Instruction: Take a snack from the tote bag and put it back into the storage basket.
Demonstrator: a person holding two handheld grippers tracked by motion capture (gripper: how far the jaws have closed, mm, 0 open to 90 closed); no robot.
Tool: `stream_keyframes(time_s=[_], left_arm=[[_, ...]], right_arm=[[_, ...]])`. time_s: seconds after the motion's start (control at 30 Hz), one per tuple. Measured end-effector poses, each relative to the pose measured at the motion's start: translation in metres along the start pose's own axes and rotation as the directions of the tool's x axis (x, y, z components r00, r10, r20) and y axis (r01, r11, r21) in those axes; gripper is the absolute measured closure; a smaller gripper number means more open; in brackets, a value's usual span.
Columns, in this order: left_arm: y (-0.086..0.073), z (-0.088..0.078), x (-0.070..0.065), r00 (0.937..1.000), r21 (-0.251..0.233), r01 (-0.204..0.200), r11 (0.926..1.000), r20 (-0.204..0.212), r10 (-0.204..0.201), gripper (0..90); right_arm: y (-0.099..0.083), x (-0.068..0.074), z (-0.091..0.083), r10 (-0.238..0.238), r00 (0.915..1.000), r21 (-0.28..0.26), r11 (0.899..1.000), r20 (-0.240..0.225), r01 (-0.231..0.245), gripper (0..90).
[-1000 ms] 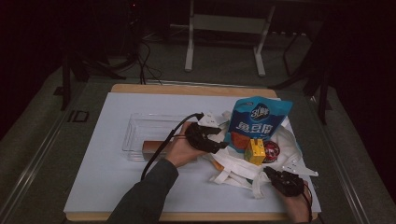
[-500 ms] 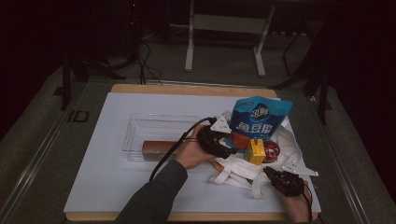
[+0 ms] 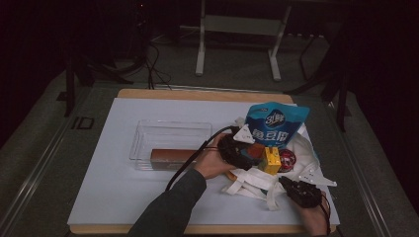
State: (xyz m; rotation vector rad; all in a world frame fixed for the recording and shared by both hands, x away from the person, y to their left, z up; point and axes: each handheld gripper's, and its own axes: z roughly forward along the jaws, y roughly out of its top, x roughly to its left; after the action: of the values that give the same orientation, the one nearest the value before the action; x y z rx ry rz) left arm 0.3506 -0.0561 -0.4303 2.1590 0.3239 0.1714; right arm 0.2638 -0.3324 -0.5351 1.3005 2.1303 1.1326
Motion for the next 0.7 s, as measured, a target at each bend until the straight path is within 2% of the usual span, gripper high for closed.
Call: stream_keyframes(time_s=[0.27, 0.5, 0.63, 0.7], left_arm=[[0.004, 0.014, -0.001, 0.9999, 0.008, -0.013, 0.9999, 0.001, 0.013, 32.7], [0.005, 0.025, 0.001, 1.0, 0.02, -0.004, 0.9998, 0.003, 0.004, 32.9], [0.006, 0.03, 0.001, 0.9999, 0.017, 0.003, 0.9999, 0.011, -0.003, 32.9], [0.008, 0.035, 0.001, 0.9997, 0.033, -0.001, 0.9994, 0.025, 0.0, 31.5]], right_arm=[[0.0, 0.0, 0.0, -0.001, 1.0, -0.002, 1.0, 0.001, 0.001, 80.7], [0.0, 0.0, 0.0, -0.001, 1.0, -0.003, 1.0, 0.001, 0.001, 80.6], [0.0, 0.0, 0.0, 0.002, 1.0, -0.002, 1.0, -0.001, -0.002, 80.6], [0.0, 0.0, 0.0, 0.004, 1.0, -0.001, 1.0, -0.002, -0.004, 80.6]])
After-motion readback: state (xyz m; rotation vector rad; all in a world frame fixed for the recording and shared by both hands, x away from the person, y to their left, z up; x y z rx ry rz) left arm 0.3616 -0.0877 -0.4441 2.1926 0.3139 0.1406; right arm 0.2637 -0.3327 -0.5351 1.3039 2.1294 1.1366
